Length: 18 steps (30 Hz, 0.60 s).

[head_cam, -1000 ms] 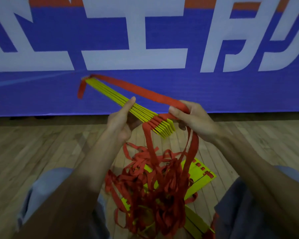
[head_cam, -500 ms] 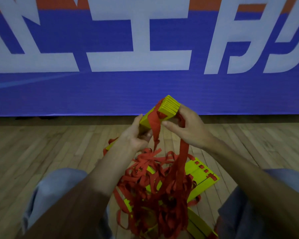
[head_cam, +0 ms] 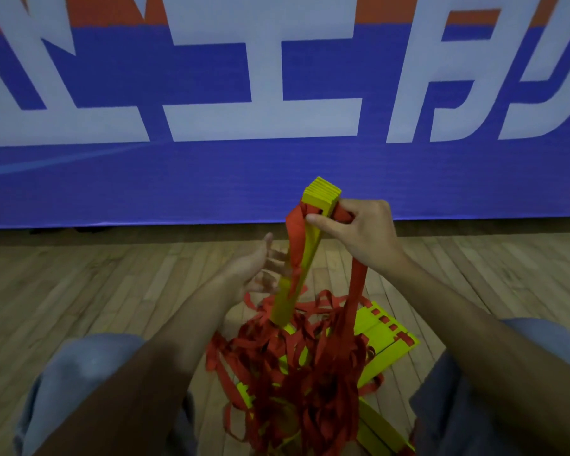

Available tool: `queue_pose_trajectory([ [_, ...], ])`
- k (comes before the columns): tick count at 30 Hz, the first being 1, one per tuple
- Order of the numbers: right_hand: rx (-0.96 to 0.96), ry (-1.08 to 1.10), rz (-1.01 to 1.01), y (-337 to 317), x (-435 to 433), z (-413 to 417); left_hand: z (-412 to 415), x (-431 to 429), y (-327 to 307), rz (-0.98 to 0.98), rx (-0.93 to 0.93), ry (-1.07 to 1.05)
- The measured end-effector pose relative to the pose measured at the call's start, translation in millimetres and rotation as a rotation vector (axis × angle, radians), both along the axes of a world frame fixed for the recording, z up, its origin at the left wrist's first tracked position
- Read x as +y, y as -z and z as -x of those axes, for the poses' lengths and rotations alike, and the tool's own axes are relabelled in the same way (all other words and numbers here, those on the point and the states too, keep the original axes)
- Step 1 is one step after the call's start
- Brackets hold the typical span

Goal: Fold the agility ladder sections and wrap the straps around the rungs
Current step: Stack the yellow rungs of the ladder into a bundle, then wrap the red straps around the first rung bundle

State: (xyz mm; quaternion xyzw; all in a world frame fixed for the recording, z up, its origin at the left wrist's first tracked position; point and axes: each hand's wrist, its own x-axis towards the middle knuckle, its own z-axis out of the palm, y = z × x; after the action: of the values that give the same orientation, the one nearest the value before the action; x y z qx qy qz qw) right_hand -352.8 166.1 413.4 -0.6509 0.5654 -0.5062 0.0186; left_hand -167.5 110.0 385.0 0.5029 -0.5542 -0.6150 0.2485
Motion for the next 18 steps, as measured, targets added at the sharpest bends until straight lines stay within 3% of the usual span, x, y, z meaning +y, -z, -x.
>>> queue_pose_trajectory([
  [4, -0.015, 0.042, -0.078, 0.2, -1.9, 15.1, -4.9, -1.6, -10.0, 0.314, -0.109, 0.122],
  [9, -0.058, -0.046, -0.166, -15.8, 12.0, 29.5, -7.1, -2.5, -19.6, 0.507, -0.218, 0.439],
  [13, -0.268, -0.274, -0.260, -32.7, 26.3, 36.4, 2.7, 5.5, -22.6, 0.491, -0.108, 0.664],
  [18, -0.473, -0.426, -0.269, -34.4, 22.2, 38.3, 16.4, 24.0, -20.9, 0.261, 0.139, 0.777],
])
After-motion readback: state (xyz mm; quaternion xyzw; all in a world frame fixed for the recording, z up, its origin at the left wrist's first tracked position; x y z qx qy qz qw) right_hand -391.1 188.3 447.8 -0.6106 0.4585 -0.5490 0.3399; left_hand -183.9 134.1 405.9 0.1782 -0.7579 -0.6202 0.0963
